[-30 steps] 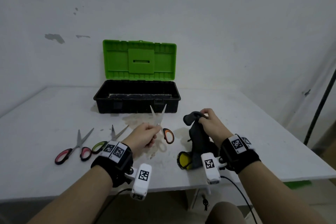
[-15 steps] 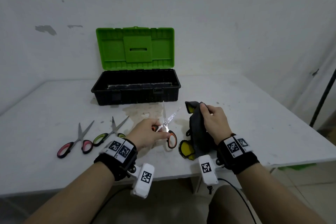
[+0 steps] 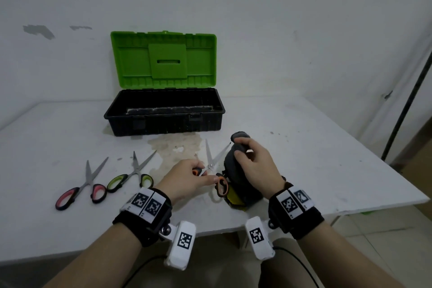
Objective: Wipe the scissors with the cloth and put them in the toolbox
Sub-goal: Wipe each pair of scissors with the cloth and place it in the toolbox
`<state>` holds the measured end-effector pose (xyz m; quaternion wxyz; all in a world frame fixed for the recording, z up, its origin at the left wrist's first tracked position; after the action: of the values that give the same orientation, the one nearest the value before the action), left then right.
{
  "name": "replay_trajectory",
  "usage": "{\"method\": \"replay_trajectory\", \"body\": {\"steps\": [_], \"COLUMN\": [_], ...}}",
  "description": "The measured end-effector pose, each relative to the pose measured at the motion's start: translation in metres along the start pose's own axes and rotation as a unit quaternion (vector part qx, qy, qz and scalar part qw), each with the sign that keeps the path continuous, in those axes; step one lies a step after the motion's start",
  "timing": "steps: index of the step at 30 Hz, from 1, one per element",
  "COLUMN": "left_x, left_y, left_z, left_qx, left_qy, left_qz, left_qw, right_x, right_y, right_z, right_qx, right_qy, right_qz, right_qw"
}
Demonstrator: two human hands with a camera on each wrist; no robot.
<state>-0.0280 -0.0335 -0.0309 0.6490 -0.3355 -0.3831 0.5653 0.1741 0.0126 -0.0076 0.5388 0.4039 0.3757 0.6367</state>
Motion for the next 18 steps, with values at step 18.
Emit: {"method": "replay_trajectory", "body": {"steps": [18], "left_x": [-0.001], "left_y": [-0.02], "left_z": [-0.008], "left_qx": [0.039], "left_qy": [0.011], "left_qz": [-0.016], "left_qw": [0.999], "right_x": [-0.005], "right_y": [0.015], "right_z": [0.001], "right_qx": [-0.193], "right_qy": [-0.021], "right_qz": [0.113], "right_qw": [0.974]}}
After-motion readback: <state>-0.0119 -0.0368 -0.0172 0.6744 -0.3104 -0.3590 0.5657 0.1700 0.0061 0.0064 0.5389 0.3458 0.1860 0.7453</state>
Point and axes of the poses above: each hand's wrist, its own x-axis towards the middle knuckle, its own z-axis out of the back of the hand, y = z × x, the point moved 2 cm from there along x, towards the middle knuckle, and after that the axes turned 12 degrees about -z, right-handed, at the moved point
